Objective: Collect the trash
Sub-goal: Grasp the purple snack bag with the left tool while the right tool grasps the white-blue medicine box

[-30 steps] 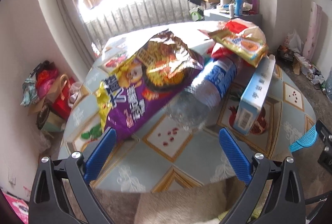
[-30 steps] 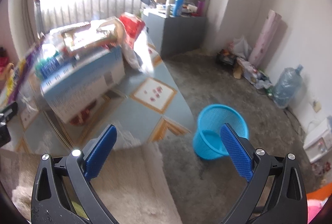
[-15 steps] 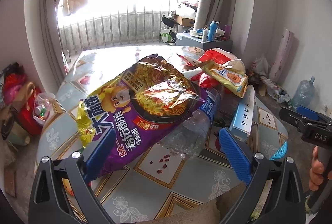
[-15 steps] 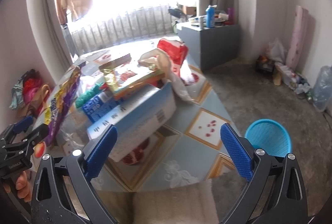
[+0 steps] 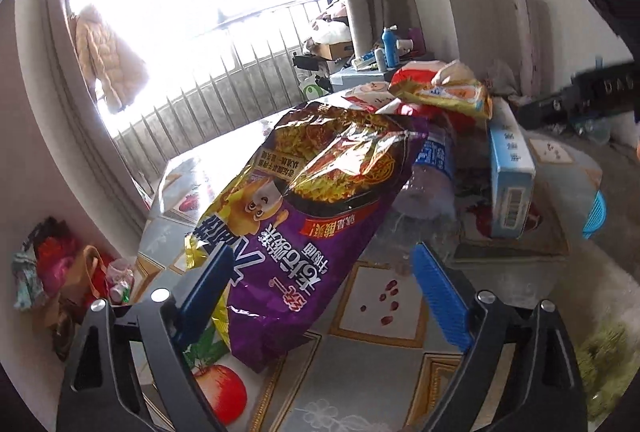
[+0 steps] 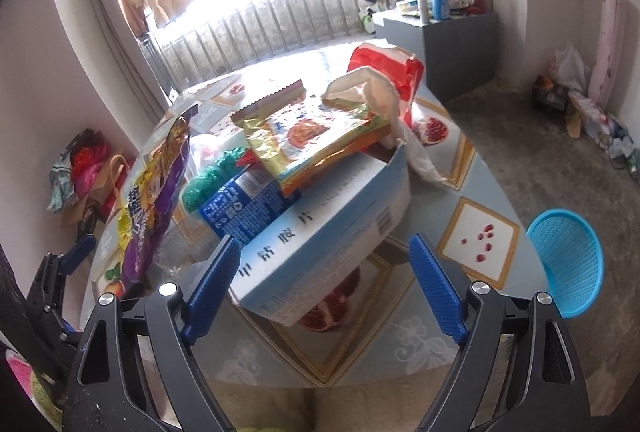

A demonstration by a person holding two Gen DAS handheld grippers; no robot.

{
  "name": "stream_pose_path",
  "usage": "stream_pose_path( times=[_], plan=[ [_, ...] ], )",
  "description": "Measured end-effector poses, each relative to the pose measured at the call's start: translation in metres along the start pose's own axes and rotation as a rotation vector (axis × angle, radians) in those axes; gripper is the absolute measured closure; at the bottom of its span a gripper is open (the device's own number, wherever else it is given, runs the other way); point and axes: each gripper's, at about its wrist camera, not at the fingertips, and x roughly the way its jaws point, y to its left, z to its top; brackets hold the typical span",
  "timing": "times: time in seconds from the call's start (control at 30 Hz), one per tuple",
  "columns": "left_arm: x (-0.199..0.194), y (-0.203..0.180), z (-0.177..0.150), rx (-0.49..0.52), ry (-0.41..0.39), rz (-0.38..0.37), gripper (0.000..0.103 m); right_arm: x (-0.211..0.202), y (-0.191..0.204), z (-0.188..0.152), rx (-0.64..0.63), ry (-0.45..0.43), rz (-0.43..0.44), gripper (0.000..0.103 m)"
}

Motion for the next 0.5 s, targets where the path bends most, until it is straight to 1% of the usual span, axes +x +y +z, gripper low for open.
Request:
stream_pose_path(
  times=[0.13, 0.2, 0.27, 0.33, 0.43, 0.5],
  plan=[
    [0.014, -0.011, -0.01, 0.13, 0.011, 0.037, 0.027, 0.011, 0.006, 0.004, 0.033, 0.032, 0.003, 0.023],
    [0.023, -0.017, -0.016, 0.201, 0.02, 0.057, 0.034, 0.015, 0.006, 0.005, 0.051, 0.048, 0.002, 0.024],
    [0.03, -0.022, -0.021, 0.249, 0.026, 0.073, 0.039, 0.023, 0.005, 0.007, 0.083, 0.078, -0.008, 0.026],
    [0.035, -0.024, -0.022, 0.281, 0.025, 0.083, 0.042, 0.03, 0.003, 0.009, 0.114, 0.106, -0.014, 0.029],
    [0.04, -0.025, -0.024, 0.301, 0.019, 0.088, 0.048, 0.039, 0.005, 0.009, 0.137, 0.129, -0.014, 0.031],
    [0.042, -0.027, -0.025, 0.31, 0.018, 0.093, 0.055, 0.046, 0.004, 0.008, 0.156, 0.157, -0.011, 0.034]
  ],
)
